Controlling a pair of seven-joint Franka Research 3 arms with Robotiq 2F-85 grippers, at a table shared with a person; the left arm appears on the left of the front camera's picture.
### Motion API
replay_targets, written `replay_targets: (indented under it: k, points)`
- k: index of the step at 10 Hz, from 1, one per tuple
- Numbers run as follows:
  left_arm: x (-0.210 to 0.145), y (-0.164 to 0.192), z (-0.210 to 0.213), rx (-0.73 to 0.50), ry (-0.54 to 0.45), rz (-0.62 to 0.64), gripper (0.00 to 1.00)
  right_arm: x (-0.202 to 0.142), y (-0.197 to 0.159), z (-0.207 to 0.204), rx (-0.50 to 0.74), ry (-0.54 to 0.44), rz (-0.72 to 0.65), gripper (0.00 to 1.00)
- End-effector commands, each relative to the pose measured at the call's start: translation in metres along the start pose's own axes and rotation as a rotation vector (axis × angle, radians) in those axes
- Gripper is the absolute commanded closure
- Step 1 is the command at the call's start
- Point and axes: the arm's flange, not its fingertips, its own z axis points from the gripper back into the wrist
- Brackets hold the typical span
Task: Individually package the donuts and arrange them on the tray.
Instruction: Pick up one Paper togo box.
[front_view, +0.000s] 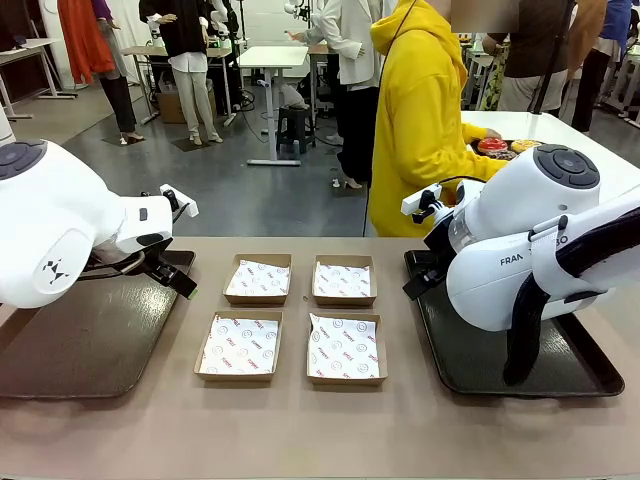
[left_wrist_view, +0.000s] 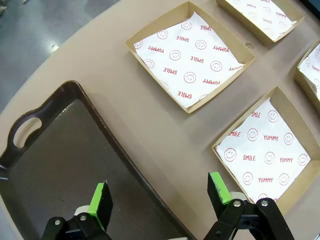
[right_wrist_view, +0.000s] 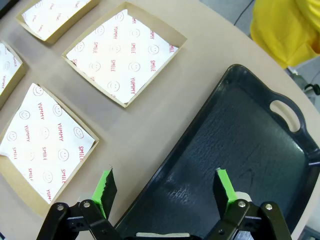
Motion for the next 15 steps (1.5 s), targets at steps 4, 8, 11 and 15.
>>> replay_targets:
  k: [4, 8, 11, 15]
  points:
    - [-0.052, -0.01, 0.063, 0.004, -0.002, -0.11, 0.0, -0.047, 0.014, 0.051, -0.041, 0.065, 0.031, 0.0]
    - [-0.113, -0.005, 0.117, -0.115, 0.109, -0.134, 0.0, -0.122, 0.036, 0.132, -0.017, 0.198, 0.062, 0.0]
    - [-0.135, -0.012, 0.136, -0.112, 0.129, -0.134, 0.0, -0.15, 0.039, 0.139, -0.002, 0.236, 0.047, 0.0]
    - [-0.023, 0.023, 0.132, -0.122, 0.152, -0.14, 0.0, -0.019, 0.01, 0.147, -0.007, 0.244, 0.059, 0.0]
